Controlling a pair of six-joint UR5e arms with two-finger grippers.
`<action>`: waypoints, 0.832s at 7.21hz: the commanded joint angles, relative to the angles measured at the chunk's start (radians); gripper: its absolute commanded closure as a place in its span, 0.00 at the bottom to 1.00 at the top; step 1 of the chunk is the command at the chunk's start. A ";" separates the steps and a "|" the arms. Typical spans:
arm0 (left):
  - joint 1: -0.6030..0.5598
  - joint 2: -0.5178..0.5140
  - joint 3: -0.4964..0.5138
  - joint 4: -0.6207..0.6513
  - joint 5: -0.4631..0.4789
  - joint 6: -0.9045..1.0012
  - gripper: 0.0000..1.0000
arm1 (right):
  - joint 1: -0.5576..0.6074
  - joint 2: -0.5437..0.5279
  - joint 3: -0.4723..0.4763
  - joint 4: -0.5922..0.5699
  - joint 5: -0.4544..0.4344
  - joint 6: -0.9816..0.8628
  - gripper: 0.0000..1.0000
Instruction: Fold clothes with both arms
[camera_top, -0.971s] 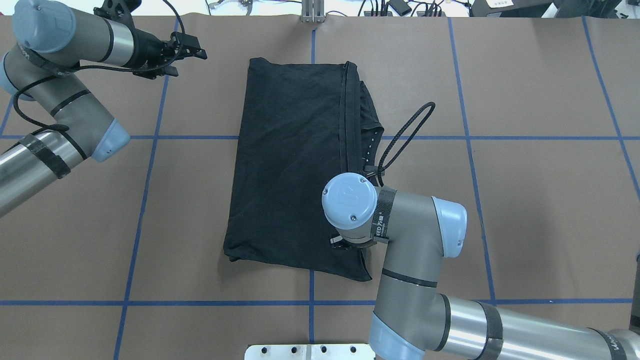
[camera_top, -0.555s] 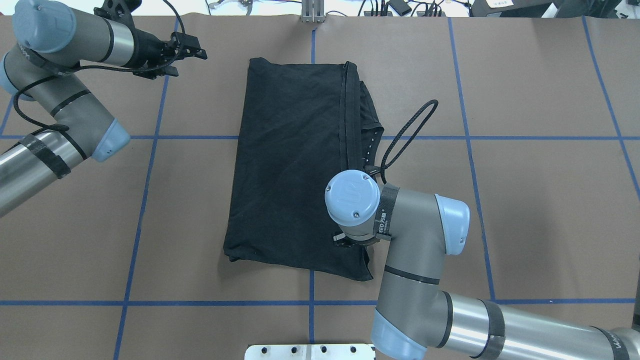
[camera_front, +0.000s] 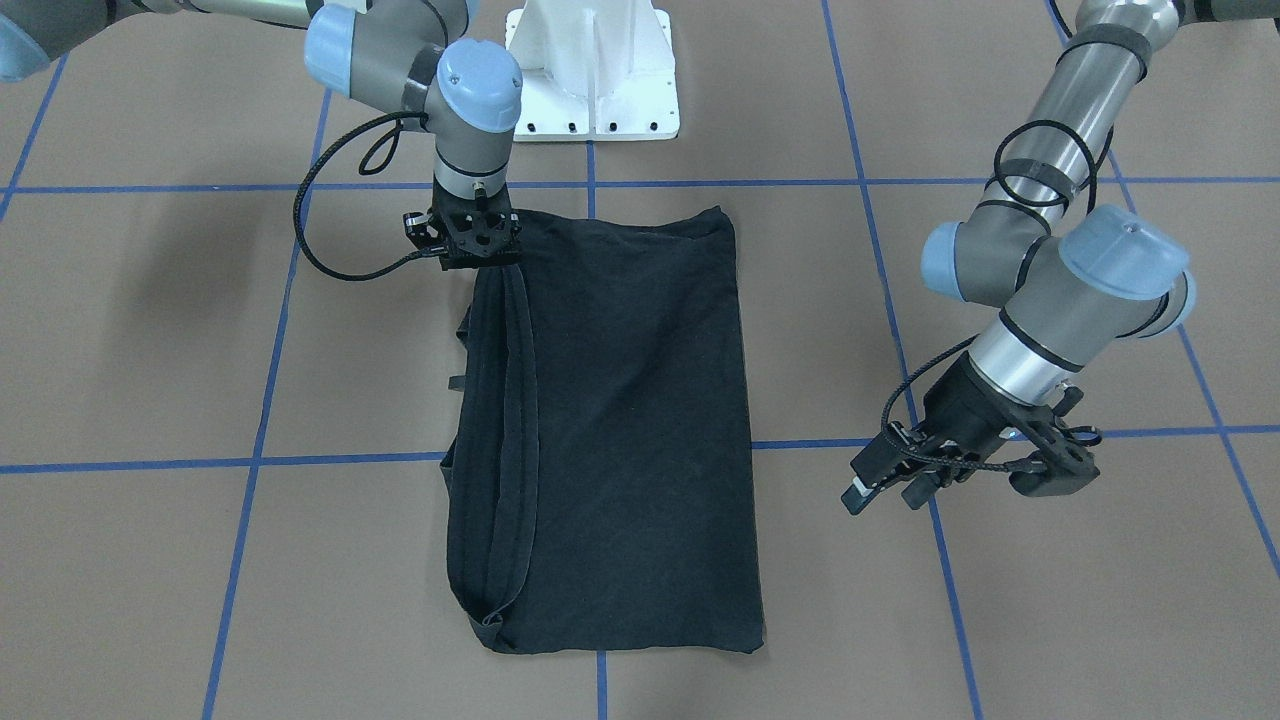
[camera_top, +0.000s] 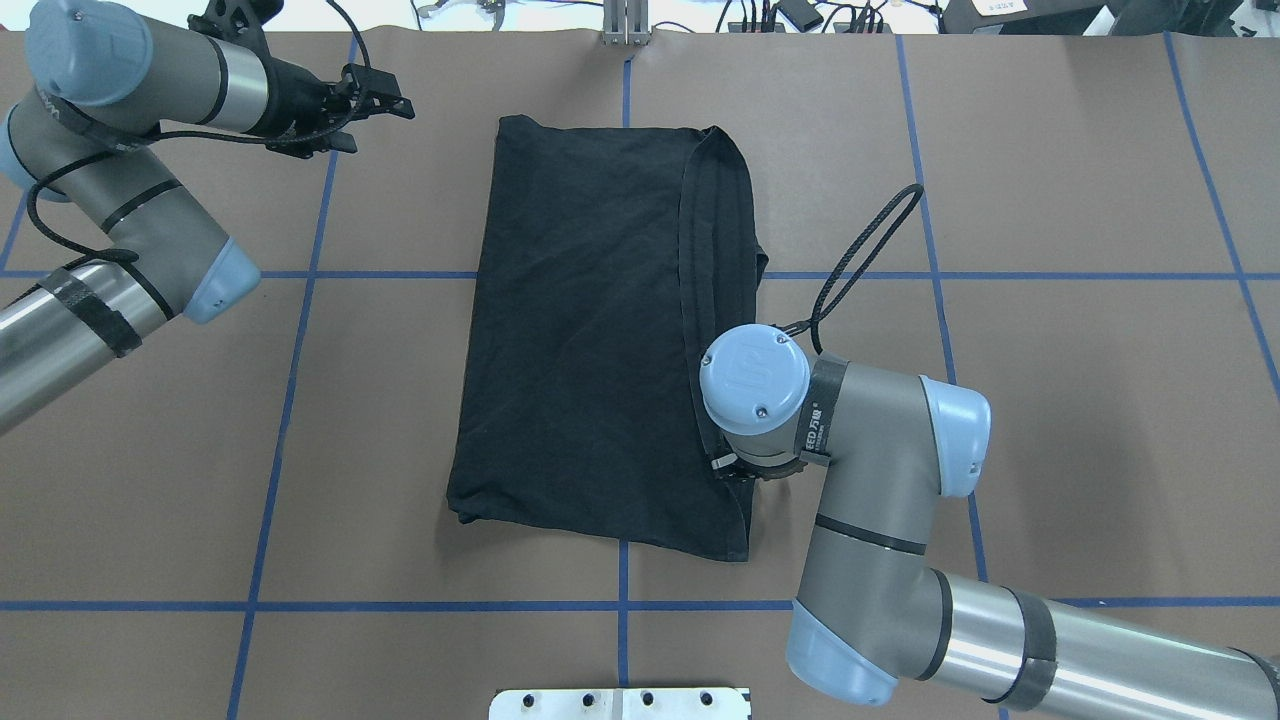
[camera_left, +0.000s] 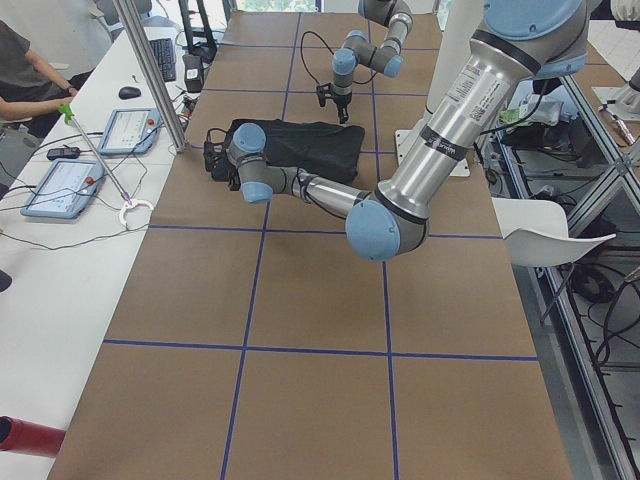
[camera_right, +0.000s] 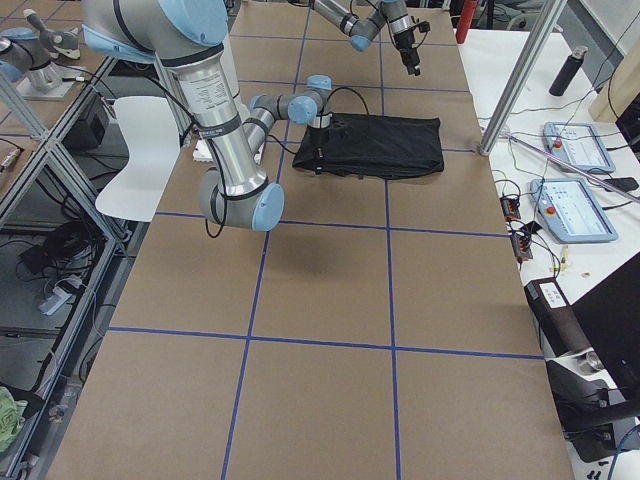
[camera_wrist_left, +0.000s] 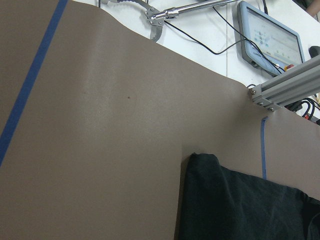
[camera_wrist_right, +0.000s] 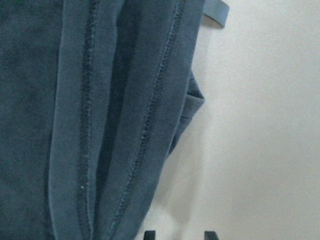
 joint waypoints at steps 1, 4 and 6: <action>0.000 0.000 0.000 0.000 0.000 0.002 0.00 | 0.006 0.004 0.037 -0.021 0.006 -0.020 0.54; -0.002 0.003 0.000 0.000 -0.002 0.003 0.00 | -0.006 0.065 -0.005 -0.009 -0.005 -0.020 0.51; -0.002 0.003 0.000 0.000 -0.002 0.006 0.00 | -0.008 0.140 -0.113 0.050 -0.008 -0.019 0.51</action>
